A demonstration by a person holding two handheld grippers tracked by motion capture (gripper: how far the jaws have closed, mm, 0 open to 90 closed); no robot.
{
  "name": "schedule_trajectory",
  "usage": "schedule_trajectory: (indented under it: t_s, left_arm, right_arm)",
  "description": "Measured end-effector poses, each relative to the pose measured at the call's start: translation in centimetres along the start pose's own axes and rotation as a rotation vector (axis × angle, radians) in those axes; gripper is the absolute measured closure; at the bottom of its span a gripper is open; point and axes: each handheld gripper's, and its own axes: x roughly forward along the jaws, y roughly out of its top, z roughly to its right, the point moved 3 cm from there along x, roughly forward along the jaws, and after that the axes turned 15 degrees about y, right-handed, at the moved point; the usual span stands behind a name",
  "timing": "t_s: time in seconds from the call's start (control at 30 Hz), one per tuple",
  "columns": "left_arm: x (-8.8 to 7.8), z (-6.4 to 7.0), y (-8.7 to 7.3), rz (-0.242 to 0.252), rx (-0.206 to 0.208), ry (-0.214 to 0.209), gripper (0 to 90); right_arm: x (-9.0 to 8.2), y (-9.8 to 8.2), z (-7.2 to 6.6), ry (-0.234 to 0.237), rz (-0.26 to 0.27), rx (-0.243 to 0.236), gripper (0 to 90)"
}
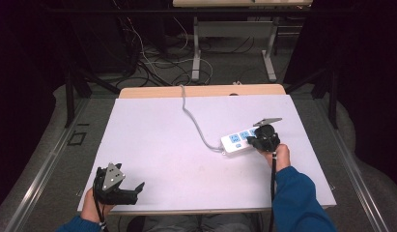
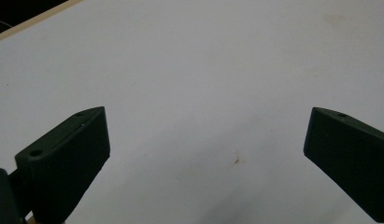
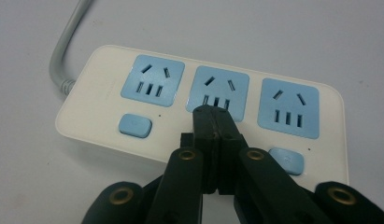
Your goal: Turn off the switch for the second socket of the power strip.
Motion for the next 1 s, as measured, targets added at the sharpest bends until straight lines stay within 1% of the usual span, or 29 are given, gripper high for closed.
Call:
schedule_trajectory:
  t_s: [0.3, 0.33, 0.4, 0.47, 0.5, 0.67, 0.73, 0.77, 0.9, 0.97, 1.0]
  left_arm:
    - [0.0, 0.01, 0.0, -0.001, 0.0, 0.0, 0.6]
    - [-0.01, 0.01, 0.0, 0.0, 0.0, 0.0, 0.5]
    - [-0.01, 0.01, 0.0, -0.001, 0.0, 0.0, 0.6]
    - [0.0, 0.01, 0.01, -0.001, 0.002, -0.001, 0.5]
    - [-0.03, -0.08, 0.02, -0.004, 0.013, 0.005, 0.6]
    - [-0.02, -0.07, 0.02, -0.004, 0.012, 0.004, 0.6]
    - [-0.01, -0.07, 0.02, -0.004, 0.013, 0.004, 0.6]
    - [0.0, 0.02, -0.01, -0.007, 0.002, -0.004, 0.6]
    - [0.0, 0.03, -0.01, -0.007, 0.004, -0.006, 0.6]
    - [-0.01, 0.03, 0.0, -0.007, 0.004, -0.006, 0.5]
    - [-0.01, -0.08, 0.02, -0.003, 0.014, 0.005, 0.6]
  right_arm:
    - [0.04, -0.03, 0.02, -0.002, 0.001, 0.001, 90.0]
    - [0.06, -0.03, -0.03, -0.001, 0.006, 0.01, 90.0]
    - [0.04, -0.05, -0.01, -0.002, 0.004, 0.011, 90.0]
    - [0.04, -0.05, -0.02, -0.002, 0.004, 0.01, 90.0]
    - [0.03, -0.05, -0.01, -0.001, 0.004, 0.009, 90.0]
    - [0.05, -0.11, 0.03, 0.006, 0.002, 0.013, 90.0]
    - [0.05, -0.11, 0.01, 0.002, 0.002, 0.012, 90.0]
    - [0.04, -0.1, 0.02, 0.0, 0.001, 0.009, 90.0]
    - [0.06, -0.1, 0.01, -0.001, 0.001, 0.008, 90.0]
    - [0.05, -0.1, 0.0, -0.002, 0.001, 0.008, 90.0]
    - [0.08, -0.11, -0.05, 0.007, -0.001, 0.005, 90.0]
